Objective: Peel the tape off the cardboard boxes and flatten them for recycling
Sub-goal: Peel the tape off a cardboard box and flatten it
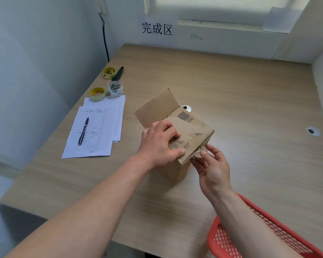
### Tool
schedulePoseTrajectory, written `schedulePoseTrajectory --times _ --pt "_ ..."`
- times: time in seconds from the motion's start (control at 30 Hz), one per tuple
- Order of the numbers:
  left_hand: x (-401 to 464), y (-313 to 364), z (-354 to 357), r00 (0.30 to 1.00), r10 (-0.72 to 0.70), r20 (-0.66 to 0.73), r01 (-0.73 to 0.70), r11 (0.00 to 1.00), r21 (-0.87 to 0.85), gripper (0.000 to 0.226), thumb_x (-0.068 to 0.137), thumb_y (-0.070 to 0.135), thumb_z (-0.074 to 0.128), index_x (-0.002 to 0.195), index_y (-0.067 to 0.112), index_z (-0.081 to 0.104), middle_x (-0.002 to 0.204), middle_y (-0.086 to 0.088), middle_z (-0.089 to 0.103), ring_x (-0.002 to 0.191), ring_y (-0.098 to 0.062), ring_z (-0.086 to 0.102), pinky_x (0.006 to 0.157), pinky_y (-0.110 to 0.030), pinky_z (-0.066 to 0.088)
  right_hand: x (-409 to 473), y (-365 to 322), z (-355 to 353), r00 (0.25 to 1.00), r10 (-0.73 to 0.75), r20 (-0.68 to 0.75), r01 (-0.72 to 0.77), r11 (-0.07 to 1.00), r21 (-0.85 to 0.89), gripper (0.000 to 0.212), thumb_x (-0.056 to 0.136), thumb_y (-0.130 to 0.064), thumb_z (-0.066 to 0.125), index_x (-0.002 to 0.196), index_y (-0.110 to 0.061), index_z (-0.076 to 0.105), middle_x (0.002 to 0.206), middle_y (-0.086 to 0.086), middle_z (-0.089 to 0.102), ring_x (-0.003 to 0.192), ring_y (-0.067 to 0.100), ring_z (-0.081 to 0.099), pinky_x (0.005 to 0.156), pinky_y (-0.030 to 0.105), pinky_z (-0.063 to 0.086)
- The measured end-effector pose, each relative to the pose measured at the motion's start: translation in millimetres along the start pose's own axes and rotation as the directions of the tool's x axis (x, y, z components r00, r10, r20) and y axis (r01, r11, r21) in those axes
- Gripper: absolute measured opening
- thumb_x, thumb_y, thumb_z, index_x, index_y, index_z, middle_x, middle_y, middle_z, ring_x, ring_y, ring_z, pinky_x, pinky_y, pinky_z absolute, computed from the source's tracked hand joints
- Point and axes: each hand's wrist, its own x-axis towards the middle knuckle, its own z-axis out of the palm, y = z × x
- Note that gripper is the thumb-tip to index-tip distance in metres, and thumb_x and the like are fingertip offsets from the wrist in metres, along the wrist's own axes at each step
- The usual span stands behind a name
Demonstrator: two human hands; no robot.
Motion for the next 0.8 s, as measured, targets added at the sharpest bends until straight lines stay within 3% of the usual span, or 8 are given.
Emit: schedulePoseTrajectory --times 0.1,0.2,0.27,0.37,0.53,0.8 --pt "-0.1 0.7 -1.2 1.0 0.007 0.009 -0.007 1.0 0.01 0.066 0.062 0.071 0.054 0.115 0.033 0.063 0.127 0.014 0.045 0.128 -0.018 0.034 0.104 -0.037 0.025 -6.3 -1.0 -3.9 0.997 -0.068 0.024 0.07 0.994 -0.084 0.013 0.103 -0.017 0.051 0.109 -0.009 0.061 0.084 0.009 0.069 0.072 0.018 0.066 0.067 0.033 0.059" --pt "-2.1 -1.5 -1.8 0.999 0.044 0.016 -0.044 0.999 0.031 0.082 0.054 0.081 0.045 0.118 0.033 0.061 0.128 0.014 0.043 0.128 -0.016 0.033 0.105 -0.038 0.026 -13.6 -0.6 -10.3 0.995 -0.092 0.023 0.095 0.951 -0.293 0.028 0.094 -0.031 0.065 0.105 -0.005 0.059 0.091 0.008 0.07 0.083 0.025 0.072 0.066 0.038 0.056" --pt "-3.4 -3.3 -2.6 0.996 0.073 0.044 -0.076 0.996 0.057 0.092 0.05 0.087 0.045 0.123 0.032 0.06 0.13 0.014 0.041 0.13 -0.016 0.031 0.106 -0.039 0.026 -15.6 -1.2 -10.2 0.996 -0.068 0.056 0.086 0.889 -0.45 0.033 0.088 -0.033 0.073 0.092 -0.003 0.061 0.082 0.008 0.07 0.08 0.027 0.074 0.063 0.039 0.055" --pt "-4.2 -5.0 -5.4 0.992 0.088 0.089 -0.096 0.992 0.085 0.102 0.045 0.09 0.045 0.129 0.032 0.055 0.135 0.013 0.038 0.134 -0.016 0.027 0.108 -0.039 0.024 -17.1 -2.5 -3.5 0.994 -0.024 0.108 0.079 0.831 -0.551 0.031 0.087 -0.033 0.076 0.071 -0.009 0.064 0.073 0.008 0.074 0.072 0.025 0.073 0.061 0.037 0.054" --pt "-3.6 -4.3 -8.2 0.99 0.071 0.12 -0.082 0.993 0.09 0.108 0.041 0.09 0.045 0.133 0.032 0.053 0.139 0.013 0.036 0.136 -0.015 0.024 0.109 -0.039 0.022 -16.8 2.0 -0.5 0.987 -0.082 0.14 0.144 0.841 -0.522 0.027 0.099 -0.02 0.061 0.08 -0.002 0.066 0.081 0.019 0.074 0.071 0.028 0.072 0.055 0.033 0.055" --pt "-2.4 -4.2 -9.8 0.989 0.068 0.132 -0.079 0.993 0.082 0.11 0.04 0.09 0.045 0.133 0.032 0.053 0.139 0.013 0.036 0.136 -0.015 0.024 0.11 -0.038 0.021 -16.8 13.7 -9.8 0.977 -0.099 0.189 0.165 0.911 -0.377 0.022 0.102 -0.008 0.052 0.084 -0.006 0.065 0.076 0.005 0.073 0.073 0.02 0.069 0.068 0.031 0.059"
